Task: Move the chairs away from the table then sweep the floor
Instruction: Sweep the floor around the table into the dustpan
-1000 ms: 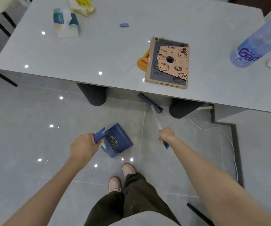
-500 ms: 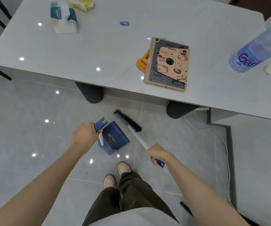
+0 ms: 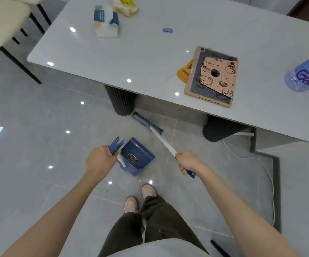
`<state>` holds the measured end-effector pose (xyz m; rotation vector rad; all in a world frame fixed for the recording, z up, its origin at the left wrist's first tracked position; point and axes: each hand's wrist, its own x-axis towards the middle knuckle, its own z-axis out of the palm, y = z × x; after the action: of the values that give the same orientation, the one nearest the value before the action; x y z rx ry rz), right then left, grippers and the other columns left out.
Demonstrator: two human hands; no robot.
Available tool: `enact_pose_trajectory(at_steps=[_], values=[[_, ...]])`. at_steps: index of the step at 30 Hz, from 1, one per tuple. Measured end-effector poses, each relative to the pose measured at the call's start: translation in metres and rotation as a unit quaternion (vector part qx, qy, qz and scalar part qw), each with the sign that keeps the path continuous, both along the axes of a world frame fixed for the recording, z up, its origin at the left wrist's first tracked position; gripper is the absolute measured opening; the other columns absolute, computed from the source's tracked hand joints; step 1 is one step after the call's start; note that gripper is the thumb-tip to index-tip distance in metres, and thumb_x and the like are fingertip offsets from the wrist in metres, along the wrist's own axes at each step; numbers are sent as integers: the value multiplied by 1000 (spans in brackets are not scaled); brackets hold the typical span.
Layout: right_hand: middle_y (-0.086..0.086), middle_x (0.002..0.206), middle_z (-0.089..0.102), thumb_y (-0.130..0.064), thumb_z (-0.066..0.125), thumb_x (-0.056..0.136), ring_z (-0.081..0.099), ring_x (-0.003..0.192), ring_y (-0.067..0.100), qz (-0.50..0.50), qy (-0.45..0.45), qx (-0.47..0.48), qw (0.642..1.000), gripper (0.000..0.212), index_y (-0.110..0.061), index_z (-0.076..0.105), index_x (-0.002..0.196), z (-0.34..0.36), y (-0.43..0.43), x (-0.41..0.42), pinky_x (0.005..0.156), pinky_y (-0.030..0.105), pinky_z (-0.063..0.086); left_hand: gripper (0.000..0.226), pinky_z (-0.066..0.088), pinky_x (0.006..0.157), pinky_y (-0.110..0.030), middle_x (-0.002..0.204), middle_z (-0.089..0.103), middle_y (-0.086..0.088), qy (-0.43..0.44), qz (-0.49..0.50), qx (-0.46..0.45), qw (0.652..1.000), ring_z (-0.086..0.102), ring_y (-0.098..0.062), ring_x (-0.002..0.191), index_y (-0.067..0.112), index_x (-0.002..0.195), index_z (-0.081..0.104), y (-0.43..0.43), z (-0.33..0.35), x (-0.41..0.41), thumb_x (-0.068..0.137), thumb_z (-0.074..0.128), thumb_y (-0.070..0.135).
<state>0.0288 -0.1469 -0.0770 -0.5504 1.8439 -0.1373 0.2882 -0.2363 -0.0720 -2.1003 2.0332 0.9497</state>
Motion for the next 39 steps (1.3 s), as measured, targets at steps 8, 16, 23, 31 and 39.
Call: enact_pose_trajectory(at_steps=[8,16,23,31,39], values=[[21,69,61,-4,39,95,46,44,22,70,92,-21,993,33,4,53,66,-50,-78,0,46,27,38,35,30,44,-22,54,50,-4,-17,68,5,998,49,-23,52,9,63,52,-2,-11,35,89,61,31],[20,64,56,0,36,92,48,43,24,105,84,58,989,22,8,55,86,-72,-56,-10,39,25,37,31,30,45,-23,65,57,-9,-37,69,-3,997,51,-26,58,6,73,55,-14,-14,35,91,59,31],[10,60,42,-6,33,94,38,40,17,58,-37,104,992,14,0,46,94,-44,-10,30,36,20,32,29,33,47,-23,67,58,-11,-27,82,2,996,54,-28,60,5,77,59,-12,-14,32,90,59,31],[1,61,34,-7,39,92,26,23,3,-11,-136,120,983,27,-11,41,66,20,-30,21,26,11,21,31,38,53,-26,65,56,-9,2,110,18,994,54,-29,61,6,71,55,-2,-9,39,89,60,30],[10,59,40,-6,31,92,30,42,17,123,-50,20,991,20,-6,43,76,16,-57,61,33,15,23,39,31,44,-22,52,49,-1,4,153,-4,988,50,-22,51,13,58,47,14,1,78,89,61,31]])
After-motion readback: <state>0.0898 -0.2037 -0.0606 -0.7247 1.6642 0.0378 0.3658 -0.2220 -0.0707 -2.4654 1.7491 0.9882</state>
